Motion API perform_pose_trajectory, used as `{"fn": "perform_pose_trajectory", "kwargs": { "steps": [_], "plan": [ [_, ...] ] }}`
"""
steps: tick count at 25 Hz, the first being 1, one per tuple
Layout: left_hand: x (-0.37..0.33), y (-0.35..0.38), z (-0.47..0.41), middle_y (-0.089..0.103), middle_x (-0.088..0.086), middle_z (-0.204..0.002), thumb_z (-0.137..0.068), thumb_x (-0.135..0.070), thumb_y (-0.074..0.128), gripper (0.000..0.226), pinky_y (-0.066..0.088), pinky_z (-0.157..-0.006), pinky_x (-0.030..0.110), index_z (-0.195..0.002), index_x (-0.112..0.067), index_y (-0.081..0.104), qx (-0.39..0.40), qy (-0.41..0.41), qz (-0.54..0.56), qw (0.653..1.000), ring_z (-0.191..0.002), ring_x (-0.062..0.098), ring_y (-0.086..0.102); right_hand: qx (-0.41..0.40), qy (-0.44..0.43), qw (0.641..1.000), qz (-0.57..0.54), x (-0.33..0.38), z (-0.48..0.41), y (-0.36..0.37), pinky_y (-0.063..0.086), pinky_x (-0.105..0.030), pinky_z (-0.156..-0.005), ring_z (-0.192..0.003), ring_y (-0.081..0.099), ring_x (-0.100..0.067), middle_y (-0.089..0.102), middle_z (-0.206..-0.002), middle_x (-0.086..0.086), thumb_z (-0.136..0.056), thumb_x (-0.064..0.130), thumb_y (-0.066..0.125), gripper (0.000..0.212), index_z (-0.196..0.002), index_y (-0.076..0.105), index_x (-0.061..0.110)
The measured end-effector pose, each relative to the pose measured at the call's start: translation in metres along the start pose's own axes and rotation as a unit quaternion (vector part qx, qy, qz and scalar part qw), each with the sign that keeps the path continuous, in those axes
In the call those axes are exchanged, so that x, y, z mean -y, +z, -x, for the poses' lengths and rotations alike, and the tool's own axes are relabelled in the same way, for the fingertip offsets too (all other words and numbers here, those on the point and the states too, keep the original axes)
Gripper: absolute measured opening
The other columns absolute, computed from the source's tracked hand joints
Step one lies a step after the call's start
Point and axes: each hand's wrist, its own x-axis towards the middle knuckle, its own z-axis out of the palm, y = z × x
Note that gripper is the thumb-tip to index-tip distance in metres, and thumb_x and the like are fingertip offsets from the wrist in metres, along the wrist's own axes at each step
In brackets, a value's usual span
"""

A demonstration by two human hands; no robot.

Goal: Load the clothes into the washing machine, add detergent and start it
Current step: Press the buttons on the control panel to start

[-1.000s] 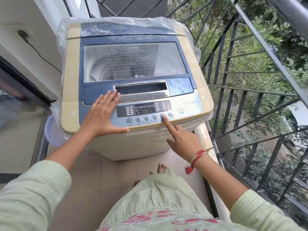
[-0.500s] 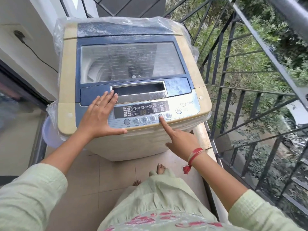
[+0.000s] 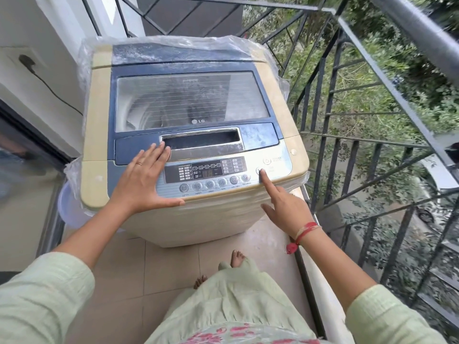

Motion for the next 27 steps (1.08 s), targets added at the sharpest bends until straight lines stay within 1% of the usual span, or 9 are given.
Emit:
{"fn": "perform_pose_trajectory", "kwargs": {
  "steps": [5,10,12,15,17,19,22,25,27],
  "plan": [
    [0.000,0.001,0.001,0.013,0.003,-0.157,-0.053,-0.097,0.029,0.128,-0.007,-0.117,0.027,-0.150,-0.014,0.015,-0.005,0.000,-0.003,1.000,-0.145,0.017,0.007,0.016,0.027,0.996,0.083,0.000,-0.004,-0.014,0.027,-0.026,-0.041,-0.058,0.050,-0.021,0.056,-0.079,0.000,-0.093,0.019,0.043,0.076,-0.148,-0.005,0.040],
    [-0.003,0.000,0.003,0.011,0.001,-0.157,-0.053,-0.097,0.029,0.128,-0.004,-0.118,0.029,-0.150,-0.015,0.015,-0.001,-0.002,0.001,1.000,-0.145,0.016,0.008,0.026,0.014,0.993,0.111,0.007,-0.019,-0.028,0.026,-0.025,-0.043,-0.059,0.049,-0.022,0.049,-0.068,0.006,-0.082,0.005,0.044,0.059,-0.133,0.033,0.032],
    [-0.003,0.000,0.004,0.012,0.002,-0.157,-0.053,-0.097,0.029,0.128,-0.006,-0.117,0.027,-0.150,-0.015,0.014,0.001,-0.001,0.000,1.000,-0.145,0.016,0.007,0.037,0.015,0.996,0.080,0.002,-0.016,-0.025,0.028,-0.026,-0.041,-0.060,0.053,-0.023,0.054,-0.078,0.002,-0.085,0.009,0.046,0.061,-0.137,0.027,0.034],
    [-0.002,0.000,0.004,0.011,0.003,-0.158,-0.054,-0.097,0.030,0.128,-0.005,-0.118,0.029,-0.150,-0.015,0.013,0.003,0.000,-0.005,1.000,-0.145,0.015,0.006,0.004,-0.002,0.999,0.050,-0.006,0.010,-0.003,0.036,-0.027,-0.043,-0.065,0.059,-0.023,0.059,-0.105,-0.003,-0.092,0.026,0.047,0.074,-0.149,0.001,0.037],
    [-0.001,0.000,0.003,0.011,0.003,-0.158,-0.053,-0.097,0.029,0.128,0.000,-0.119,0.033,-0.150,-0.015,0.013,0.003,0.000,-0.005,1.000,-0.146,0.016,0.006,-0.024,-0.025,0.999,-0.015,-0.004,0.030,0.016,0.046,-0.031,-0.048,-0.066,0.062,-0.025,0.061,-0.104,-0.002,-0.093,0.031,0.048,0.074,-0.148,-0.001,0.038],
    [0.000,0.001,0.004,0.012,0.003,-0.157,-0.053,-0.097,0.029,0.128,0.002,-0.119,0.035,-0.150,-0.014,0.015,-0.003,0.000,0.002,1.000,-0.145,0.016,0.007,-0.059,-0.081,0.993,-0.062,0.002,0.045,0.032,0.046,-0.032,-0.047,-0.062,0.063,-0.024,0.064,-0.091,0.002,-0.091,0.030,0.051,0.069,-0.144,0.008,0.038],
    [0.000,0.000,0.004,0.011,0.002,-0.158,-0.053,-0.097,0.029,0.128,0.002,-0.119,0.035,-0.150,-0.015,0.014,0.001,0.001,0.000,1.000,-0.145,0.015,0.006,-0.098,-0.153,0.980,-0.084,0.012,0.057,0.049,0.043,-0.025,-0.046,-0.059,0.063,-0.016,0.067,-0.082,0.009,-0.087,0.027,0.053,0.044,-0.128,0.038,0.032],
    [-0.001,-0.001,0.005,0.008,0.000,-0.158,-0.053,-0.097,0.031,0.128,0.002,-0.119,0.035,-0.150,-0.016,0.012,-0.002,0.001,0.004,1.000,-0.145,0.014,0.003,-0.063,-0.182,0.975,-0.106,0.022,0.064,0.061,0.049,-0.028,-0.052,-0.062,0.063,-0.017,0.068,-0.087,0.008,-0.090,0.027,0.044,0.020,-0.109,0.051,0.031],
    [-0.002,-0.001,0.005,0.007,0.000,-0.158,-0.053,-0.097,0.031,0.128,0.002,-0.119,0.035,-0.151,-0.016,0.011,-0.002,0.002,0.002,1.000,-0.145,0.014,0.002,-0.058,-0.195,0.974,-0.103,0.026,0.065,0.065,0.049,-0.028,-0.052,-0.061,0.063,-0.018,0.067,-0.083,0.007,-0.089,0.027,0.044,0.016,-0.099,0.056,0.030]
  ]
}}
